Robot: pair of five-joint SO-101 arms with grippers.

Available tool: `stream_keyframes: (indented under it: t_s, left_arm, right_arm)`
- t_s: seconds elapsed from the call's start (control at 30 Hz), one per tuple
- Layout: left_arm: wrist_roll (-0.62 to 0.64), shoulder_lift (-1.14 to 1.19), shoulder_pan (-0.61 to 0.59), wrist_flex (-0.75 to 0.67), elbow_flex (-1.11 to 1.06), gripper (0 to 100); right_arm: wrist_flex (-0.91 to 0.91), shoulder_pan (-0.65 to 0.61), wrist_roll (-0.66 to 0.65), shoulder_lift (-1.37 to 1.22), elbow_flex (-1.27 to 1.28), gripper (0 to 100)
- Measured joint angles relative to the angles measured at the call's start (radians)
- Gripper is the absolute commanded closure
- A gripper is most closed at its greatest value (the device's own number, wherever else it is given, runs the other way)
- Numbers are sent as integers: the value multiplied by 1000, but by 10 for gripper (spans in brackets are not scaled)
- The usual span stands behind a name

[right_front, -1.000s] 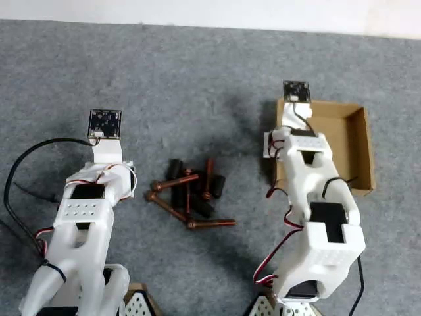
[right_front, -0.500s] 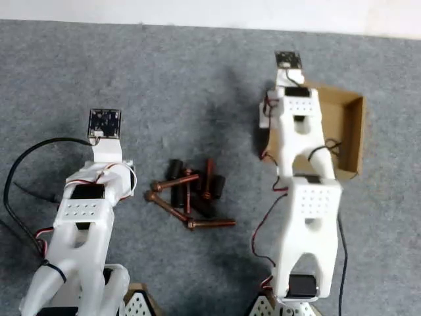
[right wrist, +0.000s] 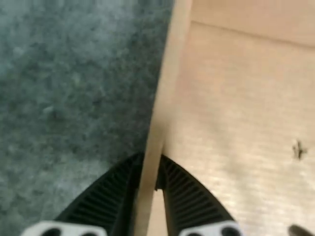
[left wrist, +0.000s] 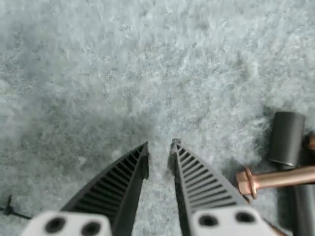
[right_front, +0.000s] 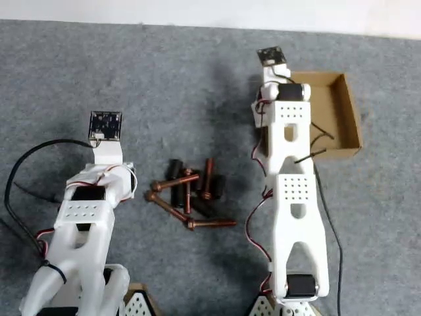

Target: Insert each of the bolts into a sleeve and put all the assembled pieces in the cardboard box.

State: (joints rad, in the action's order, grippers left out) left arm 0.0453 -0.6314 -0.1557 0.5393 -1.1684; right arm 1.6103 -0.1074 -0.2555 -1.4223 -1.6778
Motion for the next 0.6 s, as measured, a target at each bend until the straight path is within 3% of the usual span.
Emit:
stream_keyframes:
  t_s: [0.3,0.5,0.6]
  left_arm:
    - [0,0,0,0,0,912]
    - [0,0,0,0,0,912]
    - [0,0,0,0,0,912]
  right_arm:
    - [51,-20,0,-8,-8,973]
    - [61,-46,17,-6,-11,717]
    - [80,-64,51,-6,-11,712]
